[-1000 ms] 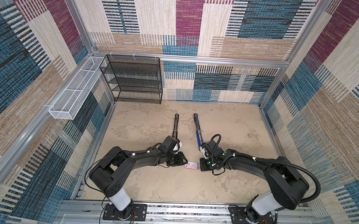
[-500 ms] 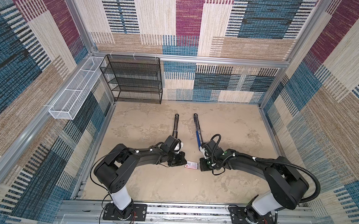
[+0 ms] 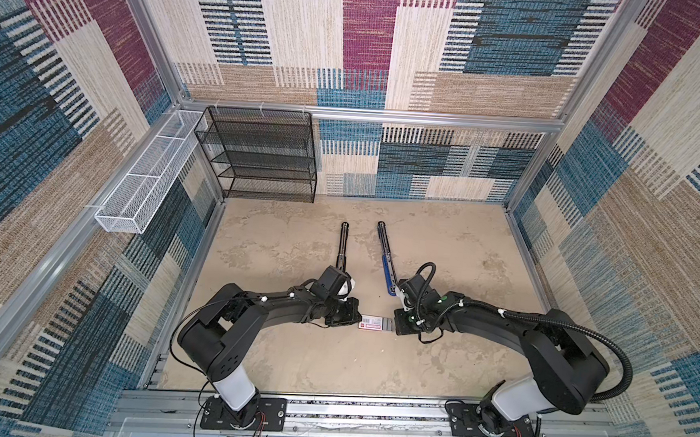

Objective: Load the staples into the stapler
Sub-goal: 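Keep pushing the grey staple tray out of the red sleeve with the right gripper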

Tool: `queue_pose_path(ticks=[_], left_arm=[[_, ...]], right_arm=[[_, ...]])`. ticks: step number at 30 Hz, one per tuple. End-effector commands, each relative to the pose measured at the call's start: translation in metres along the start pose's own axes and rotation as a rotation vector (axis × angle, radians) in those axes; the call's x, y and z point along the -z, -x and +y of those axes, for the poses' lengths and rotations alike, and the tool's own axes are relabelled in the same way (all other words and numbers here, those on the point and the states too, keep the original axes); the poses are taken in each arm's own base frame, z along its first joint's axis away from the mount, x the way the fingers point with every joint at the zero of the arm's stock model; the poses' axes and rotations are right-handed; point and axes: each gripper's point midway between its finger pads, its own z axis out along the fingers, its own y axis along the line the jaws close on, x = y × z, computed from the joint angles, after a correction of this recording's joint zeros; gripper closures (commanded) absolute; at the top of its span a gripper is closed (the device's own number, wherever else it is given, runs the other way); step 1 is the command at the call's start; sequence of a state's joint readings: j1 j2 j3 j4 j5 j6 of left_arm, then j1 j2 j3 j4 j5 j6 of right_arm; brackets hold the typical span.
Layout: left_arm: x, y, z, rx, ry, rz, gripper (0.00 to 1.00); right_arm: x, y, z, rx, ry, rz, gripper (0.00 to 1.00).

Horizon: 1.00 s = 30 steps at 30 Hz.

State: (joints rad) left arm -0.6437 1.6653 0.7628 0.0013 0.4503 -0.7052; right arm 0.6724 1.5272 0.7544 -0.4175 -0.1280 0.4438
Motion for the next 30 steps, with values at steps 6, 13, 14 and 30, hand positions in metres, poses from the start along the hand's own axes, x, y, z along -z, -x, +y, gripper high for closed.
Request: queue_pose_path(ticks=[6,13,14,30], left_arm=[[0.005,-0.005,0.010,-0.013,0.040,0.006,1.00],[0.016,-0.008,0.023,0.006,0.070,-0.016,1.00],[0.018,-0.009,0.025,0.008,0.075,-0.017,1.00],[0.038,-0.008,0.046,0.015,0.122,-0.029,1.00]], right_arm=[[0.005,0.015,0.017,0.016,0.068,-0.029,1.00],[0.002,0.023,0.030,0.020,0.123,-0.034,1.00],[0.002,0.024,0.032,0.021,0.129,-0.035,1.00],[-0.009,0.021,0.029,-0.006,0.104,-0.006,1.00]])
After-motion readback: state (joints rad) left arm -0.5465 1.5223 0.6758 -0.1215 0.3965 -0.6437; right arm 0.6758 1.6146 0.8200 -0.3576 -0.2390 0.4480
